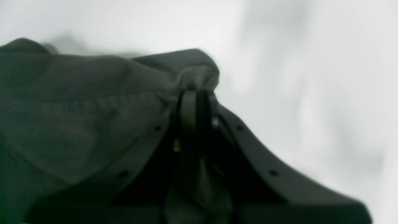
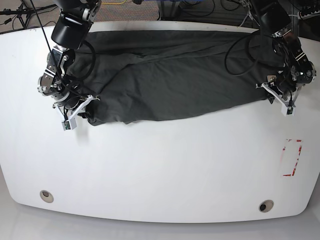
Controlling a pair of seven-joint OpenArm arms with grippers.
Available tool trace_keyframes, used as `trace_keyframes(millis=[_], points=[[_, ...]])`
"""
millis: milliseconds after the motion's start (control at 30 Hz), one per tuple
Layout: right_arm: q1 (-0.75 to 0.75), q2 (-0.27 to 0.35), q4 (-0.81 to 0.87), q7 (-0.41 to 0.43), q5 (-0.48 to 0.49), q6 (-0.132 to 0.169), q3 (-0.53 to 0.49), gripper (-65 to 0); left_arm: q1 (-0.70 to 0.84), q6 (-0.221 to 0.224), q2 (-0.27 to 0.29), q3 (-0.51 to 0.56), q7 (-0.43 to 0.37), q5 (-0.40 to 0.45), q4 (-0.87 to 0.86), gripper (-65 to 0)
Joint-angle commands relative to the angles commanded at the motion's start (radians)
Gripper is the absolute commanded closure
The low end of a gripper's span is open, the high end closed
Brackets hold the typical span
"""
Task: Fold the T-shirt properly
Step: 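Drag the held edge with both grippers across the shirt, folding it over, then pull the left gripper's held corner further along the shirt side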
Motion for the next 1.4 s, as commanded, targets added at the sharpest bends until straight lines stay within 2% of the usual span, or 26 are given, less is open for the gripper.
trace_keyframes(millis=[167, 433, 700, 967, 1133, 1267, 1400], points=[[-0.011, 0.0, 0.084, -0.008, -0.003, 0.0, 0.0, 0.0, 0.029, -0.046, 0.002, 0.003, 0.0, 0.0, 0.11, -6.1], [-0.023, 0.0, 0.222, -0.126, -0.005, 0.0, -0.002, 0.0, 0.031, -0.091, 0.015, 0.003, 0.002, 0.0, 0.176, -6.2], [-0.04, 0.0, 0.338, -0.207, -0.005, 0.0, 0.0, 0.0, 0.055, -0.098, 0.014, 0.002, 0.002, 0.0, 0.176, -6.2], [-0.064, 0.002, 0.388, -0.216, -0.005, 0.0, 0.0, 0.0, 0.058, -0.101, 0.014, 0.002, 0.002, 0.0, 0.172, -6.2], [-0.077, 0.002, 0.393, -0.218, -0.005, 0.0, 0.0, 0.0, 0.055, -0.161, 0.015, 0.002, 0.002, 0.0, 0.176, -6.2], [-0.086, 0.003, 0.443, -0.227, -0.005, 0.0, 0.0, 0.0, 0.054, -0.163, 0.015, 0.0, 0.002, -0.002, 0.203, -6.2], [-0.089, 0.023, 0.496, -0.299, 0.003, 0.0, 0.0, 0.0, 0.058, -0.163, 0.015, -0.002, 0.002, -0.002, 0.239, -6.2]])
